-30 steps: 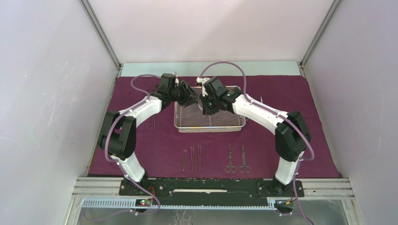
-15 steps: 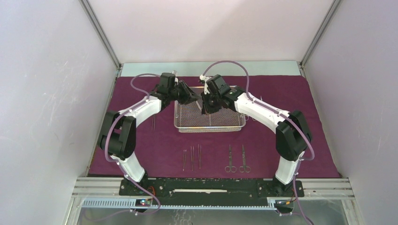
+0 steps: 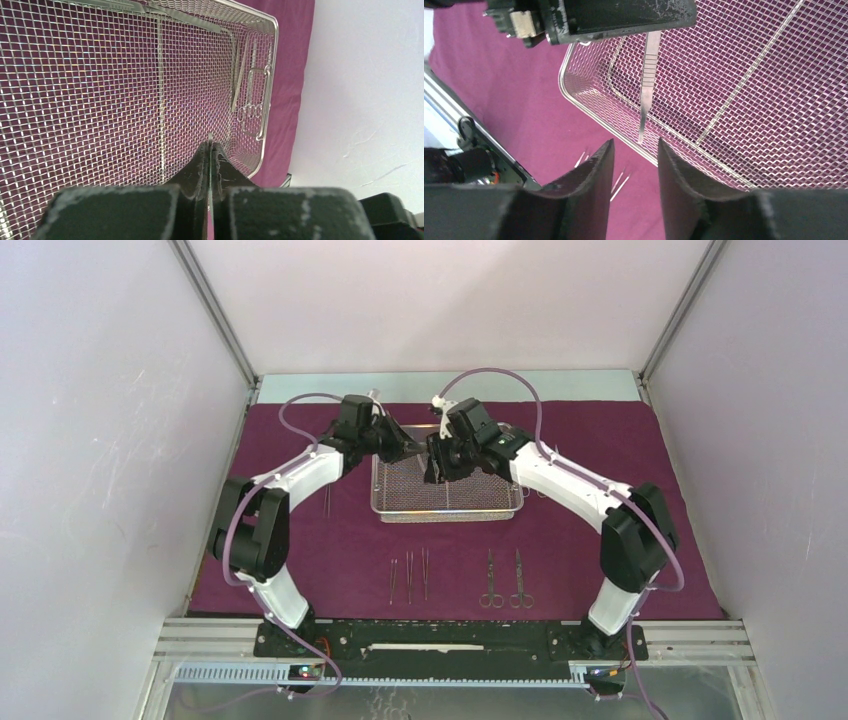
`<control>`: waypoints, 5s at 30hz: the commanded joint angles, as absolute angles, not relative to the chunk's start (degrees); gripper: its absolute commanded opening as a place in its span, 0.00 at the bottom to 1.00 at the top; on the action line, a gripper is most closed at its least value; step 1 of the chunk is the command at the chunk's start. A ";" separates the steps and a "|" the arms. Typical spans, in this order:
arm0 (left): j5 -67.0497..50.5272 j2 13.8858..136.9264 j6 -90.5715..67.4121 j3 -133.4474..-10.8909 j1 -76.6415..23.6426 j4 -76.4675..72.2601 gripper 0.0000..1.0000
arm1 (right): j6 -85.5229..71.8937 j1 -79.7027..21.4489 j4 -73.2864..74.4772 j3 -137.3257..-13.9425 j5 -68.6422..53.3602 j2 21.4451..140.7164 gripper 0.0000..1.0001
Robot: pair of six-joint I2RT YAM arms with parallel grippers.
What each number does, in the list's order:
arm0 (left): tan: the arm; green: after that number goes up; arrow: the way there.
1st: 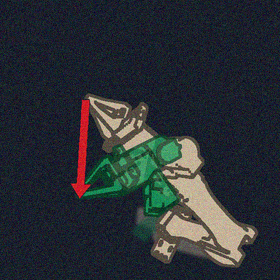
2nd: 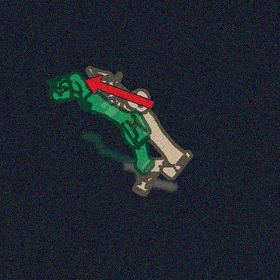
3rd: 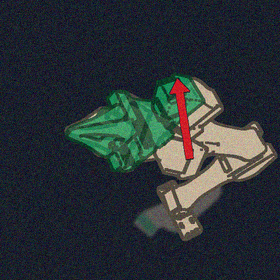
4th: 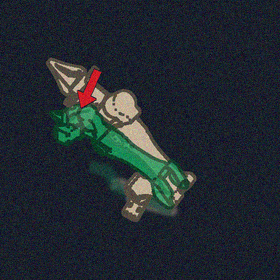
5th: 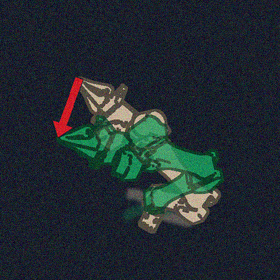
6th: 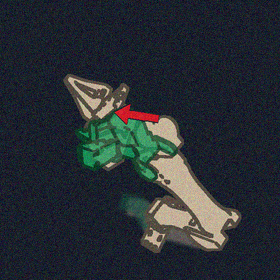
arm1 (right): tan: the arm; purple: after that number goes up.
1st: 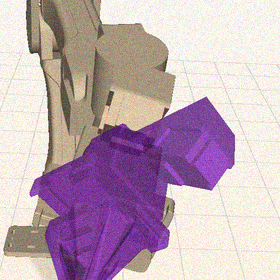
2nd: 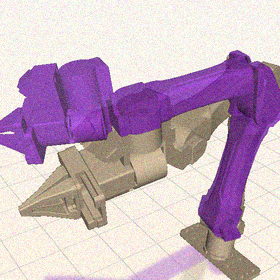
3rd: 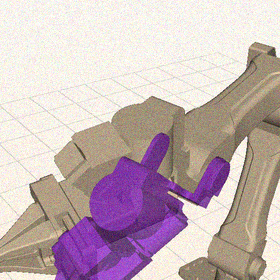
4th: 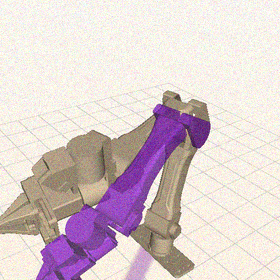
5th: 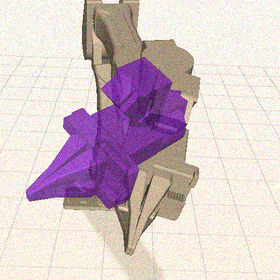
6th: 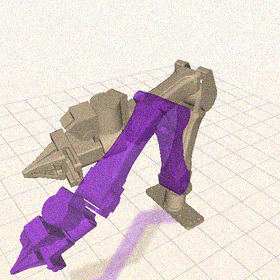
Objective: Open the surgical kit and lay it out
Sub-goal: Pick up the medical item from the container, then place the medical item in the surgical kit.
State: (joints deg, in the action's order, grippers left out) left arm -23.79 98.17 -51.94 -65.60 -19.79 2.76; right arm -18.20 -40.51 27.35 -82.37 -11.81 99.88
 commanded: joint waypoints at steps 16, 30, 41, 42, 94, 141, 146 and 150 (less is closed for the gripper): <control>-19.95 80.34 -29.58 -62.72 -18.72 25.25 0.00 | -18.44 -37.87 20.48 -74.33 -9.50 86.11 0.81; -10.54 61.72 -24.31 -47.96 -18.72 36.65 0.00 | -18.11 -34.36 18.41 -69.32 -9.90 80.36 0.82; -4.99 59.95 -26.77 -39.04 -18.84 36.19 0.00 | -18.24 -32.08 16.30 -66.54 -12.31 78.49 0.82; -4.92 60.80 -26.85 -39.06 -18.89 36.06 0.00 | -18.20 -31.86 16.12 -66.52 -12.57 78.55 0.82; 13.27 77.33 -33.97 -36.54 -33.40 36.89 0.11 | -17.93 -25.40 12.87 -62.67 -17.80 77.62 0.82; 14.39 65.09 -32.26 -45.91 -33.26 41.80 0.46 | -18.11 -25.29 13.64 -62.75 -14.26 80.91 0.83; 12.43 62.76 -30.12 -48.87 -33.11 41.86 0.59 | -17.60 -25.38 13.85 -63.36 -12.45 82.79 0.84; 10.02 61.51 -28.62 -50.69 -32.48 40.81 0.75 | -16.29 -25.48 14.63 -65.58 -9.88 85.46 0.85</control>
State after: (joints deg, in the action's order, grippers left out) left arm 12.71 63.66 -31.07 -46.54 -33.08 41.54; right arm -18.11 -25.58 14.46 -62.65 -13.28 83.33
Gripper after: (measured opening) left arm 0.685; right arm 0.843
